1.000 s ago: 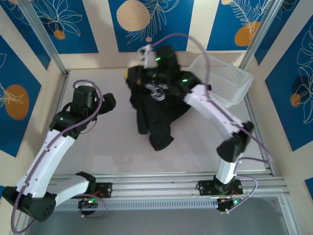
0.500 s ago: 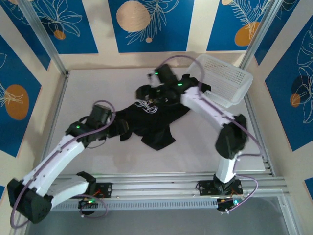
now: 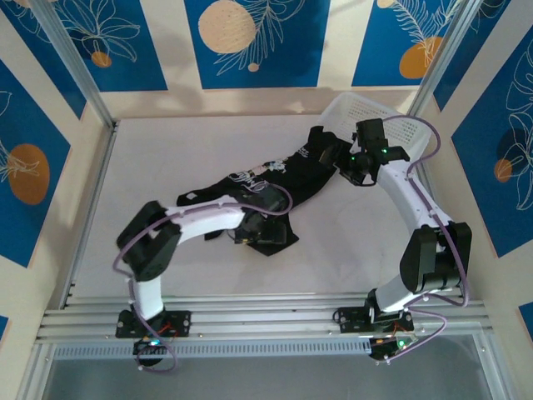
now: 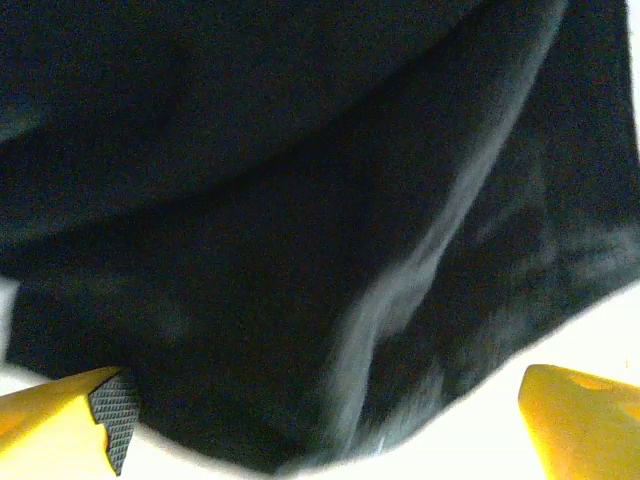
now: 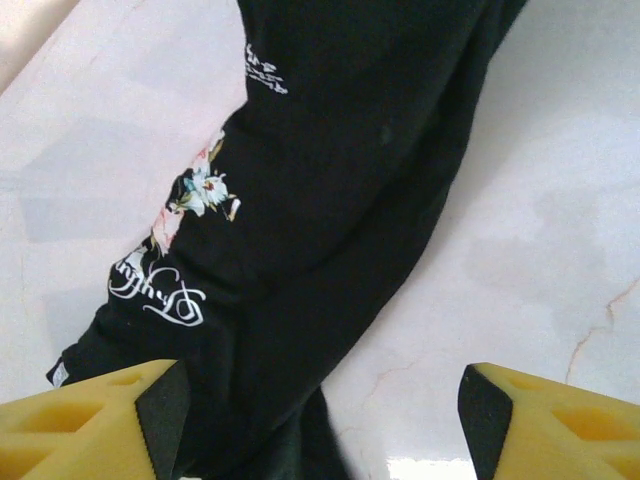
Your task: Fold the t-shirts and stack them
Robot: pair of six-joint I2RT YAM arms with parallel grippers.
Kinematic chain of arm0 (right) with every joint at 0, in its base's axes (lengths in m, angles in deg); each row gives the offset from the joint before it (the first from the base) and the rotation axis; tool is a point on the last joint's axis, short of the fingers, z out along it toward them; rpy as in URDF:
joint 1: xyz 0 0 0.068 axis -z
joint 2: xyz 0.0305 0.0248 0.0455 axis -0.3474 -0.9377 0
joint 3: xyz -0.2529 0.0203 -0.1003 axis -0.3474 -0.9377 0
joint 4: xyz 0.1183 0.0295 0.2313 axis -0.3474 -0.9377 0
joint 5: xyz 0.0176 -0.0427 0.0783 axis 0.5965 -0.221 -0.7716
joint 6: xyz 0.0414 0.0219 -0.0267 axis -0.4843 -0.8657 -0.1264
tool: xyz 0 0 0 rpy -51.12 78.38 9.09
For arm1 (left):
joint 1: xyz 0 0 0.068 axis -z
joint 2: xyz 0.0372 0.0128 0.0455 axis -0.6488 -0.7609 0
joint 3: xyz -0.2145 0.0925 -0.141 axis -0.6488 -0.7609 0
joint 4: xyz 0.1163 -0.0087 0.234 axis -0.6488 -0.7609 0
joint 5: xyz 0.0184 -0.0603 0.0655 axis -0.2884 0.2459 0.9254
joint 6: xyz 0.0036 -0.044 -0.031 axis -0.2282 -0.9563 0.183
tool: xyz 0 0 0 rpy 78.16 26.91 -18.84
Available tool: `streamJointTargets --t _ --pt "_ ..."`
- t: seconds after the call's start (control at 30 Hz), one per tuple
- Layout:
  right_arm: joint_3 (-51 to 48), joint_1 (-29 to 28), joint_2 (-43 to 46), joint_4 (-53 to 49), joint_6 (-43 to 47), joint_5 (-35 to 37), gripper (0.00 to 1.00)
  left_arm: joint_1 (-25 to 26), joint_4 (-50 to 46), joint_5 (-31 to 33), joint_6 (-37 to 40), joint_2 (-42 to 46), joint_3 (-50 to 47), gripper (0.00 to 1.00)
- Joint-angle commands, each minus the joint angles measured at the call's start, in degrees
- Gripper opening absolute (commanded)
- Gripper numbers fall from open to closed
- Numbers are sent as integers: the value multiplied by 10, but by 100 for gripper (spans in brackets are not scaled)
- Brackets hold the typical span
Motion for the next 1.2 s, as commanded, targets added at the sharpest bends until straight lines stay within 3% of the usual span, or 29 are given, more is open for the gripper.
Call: streamJointTargets --t 0.0,0.1,0.3,0.63,0.8,1.17 --pt "-13 -3 35 0 -8 -4 73 1 -22 37 -10 -44 63 76" --pt "-30 2 53 0 -12 5 68 -11 -55 70 4 -66 106 0" --pt "-41 6 78 0 -15 41 65 -43 -101 182 9 88 116 0" --pt "0 -4 34 18 -44 44 73 -138 -163 323 42 445 117 0" --pt "23 -27 2 26 -60 41 75 -196 -174 301 71 513 98 0" --pt "18 -163 -77 26 -198 28 74 -202 -168 240 12 567 -46 0"
